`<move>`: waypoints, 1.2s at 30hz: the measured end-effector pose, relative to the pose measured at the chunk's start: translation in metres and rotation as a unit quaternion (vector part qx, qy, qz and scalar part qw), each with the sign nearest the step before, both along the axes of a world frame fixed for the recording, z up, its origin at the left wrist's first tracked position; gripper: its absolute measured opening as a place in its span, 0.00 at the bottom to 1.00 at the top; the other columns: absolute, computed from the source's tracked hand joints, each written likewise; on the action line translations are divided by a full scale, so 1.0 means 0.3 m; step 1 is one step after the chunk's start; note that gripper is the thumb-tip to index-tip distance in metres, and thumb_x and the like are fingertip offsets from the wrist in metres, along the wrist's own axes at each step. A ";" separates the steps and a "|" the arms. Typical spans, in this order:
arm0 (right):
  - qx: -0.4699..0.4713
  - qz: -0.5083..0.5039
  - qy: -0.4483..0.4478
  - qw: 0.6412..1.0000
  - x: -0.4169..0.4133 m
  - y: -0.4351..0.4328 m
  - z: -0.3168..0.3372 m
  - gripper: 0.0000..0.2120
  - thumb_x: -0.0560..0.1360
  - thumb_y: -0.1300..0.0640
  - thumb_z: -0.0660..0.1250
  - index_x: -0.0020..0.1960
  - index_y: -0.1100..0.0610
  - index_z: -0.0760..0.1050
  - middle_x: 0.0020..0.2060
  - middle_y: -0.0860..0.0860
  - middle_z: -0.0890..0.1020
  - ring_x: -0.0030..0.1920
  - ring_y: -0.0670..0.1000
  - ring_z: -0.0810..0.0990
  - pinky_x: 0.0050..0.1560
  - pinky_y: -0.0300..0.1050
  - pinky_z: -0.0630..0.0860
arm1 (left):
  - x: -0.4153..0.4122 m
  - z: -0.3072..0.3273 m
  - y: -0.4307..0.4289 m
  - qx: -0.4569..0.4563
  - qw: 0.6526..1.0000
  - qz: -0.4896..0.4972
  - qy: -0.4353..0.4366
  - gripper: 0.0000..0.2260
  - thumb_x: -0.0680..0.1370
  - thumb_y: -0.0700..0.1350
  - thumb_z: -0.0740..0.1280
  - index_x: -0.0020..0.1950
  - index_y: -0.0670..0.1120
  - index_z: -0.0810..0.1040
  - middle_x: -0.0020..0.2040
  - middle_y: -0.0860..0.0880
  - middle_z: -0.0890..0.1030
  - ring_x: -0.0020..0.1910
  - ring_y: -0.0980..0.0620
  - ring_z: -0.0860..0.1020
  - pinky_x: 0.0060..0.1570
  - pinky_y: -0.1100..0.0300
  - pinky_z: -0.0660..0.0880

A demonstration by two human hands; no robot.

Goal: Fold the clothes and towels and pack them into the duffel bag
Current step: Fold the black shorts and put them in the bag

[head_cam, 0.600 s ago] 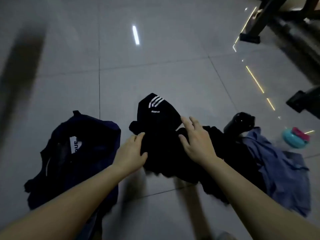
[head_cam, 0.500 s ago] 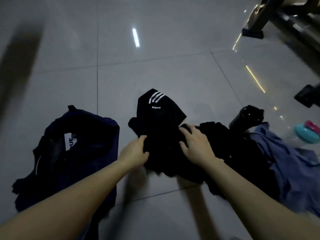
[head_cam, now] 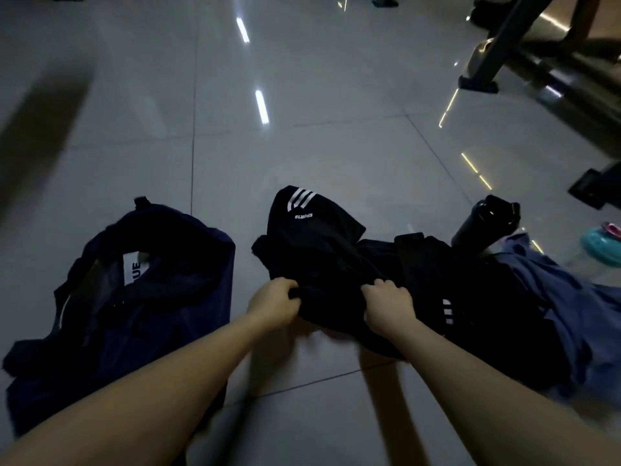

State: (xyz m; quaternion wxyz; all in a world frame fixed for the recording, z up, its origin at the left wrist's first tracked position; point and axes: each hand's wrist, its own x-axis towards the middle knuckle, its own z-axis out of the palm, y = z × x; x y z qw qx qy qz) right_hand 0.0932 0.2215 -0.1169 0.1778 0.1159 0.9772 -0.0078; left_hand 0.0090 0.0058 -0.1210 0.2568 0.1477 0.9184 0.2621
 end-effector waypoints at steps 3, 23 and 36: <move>-0.070 -0.094 0.078 0.990 -0.068 0.070 0.132 0.06 0.79 0.54 0.62 0.47 0.56 0.74 0.42 0.52 0.76 0.48 0.59 0.79 0.43 0.48 0.68 | -0.100 0.189 0.043 0.149 0.986 0.073 -0.034 0.07 0.79 0.42 0.66 0.52 0.49 0.84 0.49 0.48 0.85 0.49 0.47 0.83 0.53 0.50 0.80; -0.453 -0.029 0.168 0.875 -0.038 0.046 1.200 0.21 0.75 0.53 0.75 0.62 0.63 0.74 0.53 0.61 0.82 0.49 0.54 0.81 0.52 0.52 0.75 | -0.058 1.268 0.105 0.402 0.915 0.025 -0.014 0.08 0.83 0.41 0.63 0.58 0.47 0.81 0.44 0.51 0.84 0.43 0.53 0.82 0.43 0.58 0.79; -0.463 -0.151 0.276 0.829 -0.096 -0.070 1.287 0.09 0.79 0.63 0.61 0.43 0.60 0.76 0.36 0.58 0.76 0.36 0.55 0.77 0.39 0.47 0.73 | -0.073 1.164 0.059 0.300 0.947 0.072 0.094 0.10 0.82 0.50 0.65 0.56 0.43 0.78 0.47 0.45 0.80 0.43 0.49 0.79 0.42 0.55 0.75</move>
